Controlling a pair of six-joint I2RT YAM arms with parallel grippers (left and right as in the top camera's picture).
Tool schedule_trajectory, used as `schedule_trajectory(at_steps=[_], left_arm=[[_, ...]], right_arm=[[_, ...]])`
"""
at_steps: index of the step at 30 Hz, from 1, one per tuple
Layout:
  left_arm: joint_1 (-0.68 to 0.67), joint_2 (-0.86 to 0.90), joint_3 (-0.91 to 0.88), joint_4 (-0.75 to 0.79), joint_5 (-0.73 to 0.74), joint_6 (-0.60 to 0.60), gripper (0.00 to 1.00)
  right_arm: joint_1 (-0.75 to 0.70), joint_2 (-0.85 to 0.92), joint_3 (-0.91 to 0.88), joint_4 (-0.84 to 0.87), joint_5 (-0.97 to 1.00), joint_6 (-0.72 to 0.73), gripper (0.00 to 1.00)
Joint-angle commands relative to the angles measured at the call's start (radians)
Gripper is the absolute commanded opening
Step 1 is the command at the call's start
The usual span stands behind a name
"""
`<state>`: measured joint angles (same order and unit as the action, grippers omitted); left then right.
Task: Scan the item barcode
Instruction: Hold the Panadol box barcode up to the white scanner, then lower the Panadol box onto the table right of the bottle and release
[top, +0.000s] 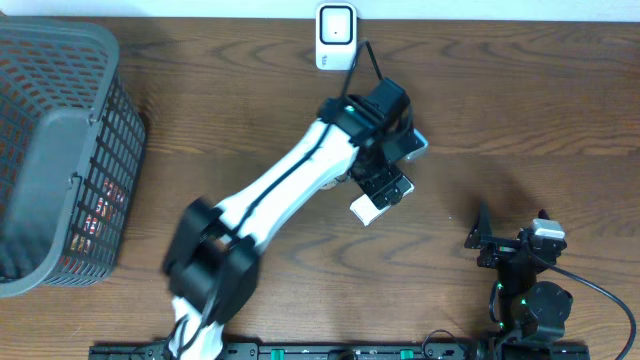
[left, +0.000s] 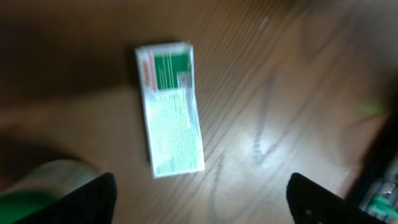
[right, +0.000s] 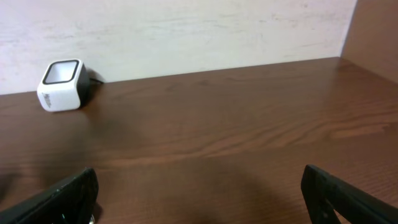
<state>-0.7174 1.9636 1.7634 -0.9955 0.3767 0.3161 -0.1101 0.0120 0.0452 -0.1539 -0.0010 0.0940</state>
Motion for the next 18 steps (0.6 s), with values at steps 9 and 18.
schedule_trajectory(at_steps=[9,18], left_arm=[[0.042,-0.636,0.069,-0.006,-0.338,-0.182,0.96],[0.469,-0.97,0.069,-0.048,-0.898,-0.643,0.98]], right_arm=[[-0.006,-0.006,-0.003,0.0,-0.001,-0.013,0.99],[-0.006,-0.006,-0.003,0.0,-0.001,-0.013,0.99]])
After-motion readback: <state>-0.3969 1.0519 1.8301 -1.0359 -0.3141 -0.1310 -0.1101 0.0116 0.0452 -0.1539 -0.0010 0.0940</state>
